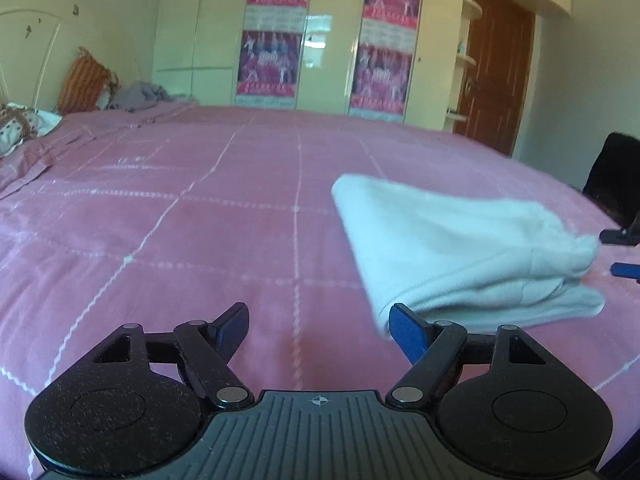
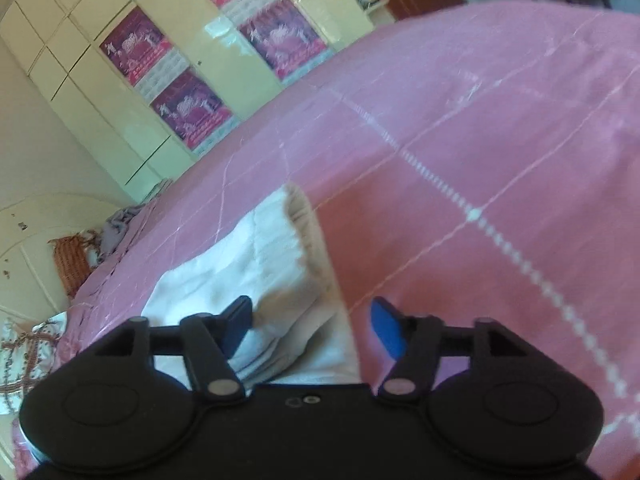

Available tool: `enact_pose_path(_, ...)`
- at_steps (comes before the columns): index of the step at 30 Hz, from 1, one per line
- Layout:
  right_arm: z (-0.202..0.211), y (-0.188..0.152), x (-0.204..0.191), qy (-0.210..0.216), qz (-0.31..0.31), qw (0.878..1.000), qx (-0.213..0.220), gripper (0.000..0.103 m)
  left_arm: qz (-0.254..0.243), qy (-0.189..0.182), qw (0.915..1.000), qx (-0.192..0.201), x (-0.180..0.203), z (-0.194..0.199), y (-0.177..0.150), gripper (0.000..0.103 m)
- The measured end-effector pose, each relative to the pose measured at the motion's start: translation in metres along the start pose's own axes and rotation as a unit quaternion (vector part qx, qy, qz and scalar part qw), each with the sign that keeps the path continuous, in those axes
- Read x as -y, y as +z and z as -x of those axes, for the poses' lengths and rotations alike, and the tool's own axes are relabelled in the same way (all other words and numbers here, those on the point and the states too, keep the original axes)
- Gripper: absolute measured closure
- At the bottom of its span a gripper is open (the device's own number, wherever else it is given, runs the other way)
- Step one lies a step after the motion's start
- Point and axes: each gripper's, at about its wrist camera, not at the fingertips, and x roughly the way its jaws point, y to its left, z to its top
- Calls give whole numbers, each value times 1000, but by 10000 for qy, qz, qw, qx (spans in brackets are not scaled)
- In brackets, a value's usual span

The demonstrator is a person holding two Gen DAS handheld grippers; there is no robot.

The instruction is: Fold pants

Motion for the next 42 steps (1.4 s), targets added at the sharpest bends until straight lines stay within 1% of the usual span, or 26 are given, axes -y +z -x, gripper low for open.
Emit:
enact_pose_path(1,7,3,-3,-59,176,9996,232,58,-65,-127,9998,101,8,-2,7,38)
enact_pose_path(2,9,7,-7,49,296,9991,311,68,-168,-310,9993,133,20,-8,16,44)
enact_pose_path(3,8,10,-14,256,421,9981,365,78,-235,-441,9987,134,30,-15,23,56)
enact_pose_path(4,7,9,-23,383,595,9965,436,79,-248,-594,9979,104,41,-24,29,64)
enact_pose_path(7,-3,-6,-59,656,1413,9871,366,84,-175,-883,9959,107,73,-46,38,66)
enact_pose_path(8,-6,-13,-67,721,1664,9829,319,84,-214,-953,9952,-7,85,-54,36,66)
enact_pose_path(10,-20,-29,-79,430,2263,9731,-33,87,-389,-909,9938,-514,101,-74,21,65)
enact_pose_path(12,-39,-43,-75,33,2487,9668,-588,90,-581,-801,9947,-288,107,-74,4,65)
enact_pose_path(14,-38,-42,-78,71,2476,9673,-554,91,-483,-745,9955,-321,105,-66,14,65)
enact_pose_path(15,-34,-39,-81,86,2479,9674,-513,91,-443,-727,9962,-155,104,-58,20,65)
enact_pose_path(16,-24,-38,-82,173,2443,9691,-302,87,-439,-783,9959,126,103,-46,25,65)
enact_pose_path(17,-14,-37,-82,328,2425,9696,-62,87,-472,-850,9948,301,105,-38,28,65)
enact_pose_path(18,-7,-34,-84,525,2434,9684,105,87,-514,-925,9938,345,107,-36,28,65)
enact_pose_path(21,-4,-37,-90,898,2532,9632,64,87,-859,-1041,9908,-43,118,-54,17,65)
enact_pose_path(22,-13,-41,-91,835,2634,9610,-154,86,-929,-1043,9897,-304,120,-64,12,63)
enact_pose_path(24,-35,-52,-91,435,2794,9570,-643,86,-798,-1115,9902,-273,116,-62,18,63)
enact_pose_path(27,-27,-34,-93,528,2572,9633,-549,84,-840,-1042,9909,137,109,-57,45,63)
enact_pose_path(30,-25,-10,-99,672,2432,9674,-226,83,-857,-925,9919,150,100,-81,74,63)
enact_pose_path(32,-42,2,-112,544,2607,9636,-252,83,-833,-823,9930,-168,94,-108,85,63)
enact_pose_path(33,-54,5,-118,440,2727,9605,-338,84,-841,-742,9926,-463,92,-123,85,63)
enact_pose_path(35,-84,4,-122,-47,2955,9524,-745,88,-857,-798,9855,-1232,87,-154,76,63)
enact_pose_path(36,-102,0,-115,-309,2971,9485,-1055,91,-870,-789,9864,-1147,84,-153,77,63)
enact_pose_path(38,-110,-3,-108,-277,3051,9449,-1157,92,-809,-790,9892,-932,78,-143,87,63)
enact_pose_path(39,-106,-2,-111,-251,3161,9412,-1169,89,-679,-859,9917,-677,72,-139,94,63)
enact_pose_path(40,-101,2,-115,-141,3191,9413,-1090,81,-597,-877,9927,-567,68,-140,99,63)
enact_pose_path(42,-98,12,-123,9,3205,9441,-772,72,-566,-819,9932,-608,63,-157,112,63)
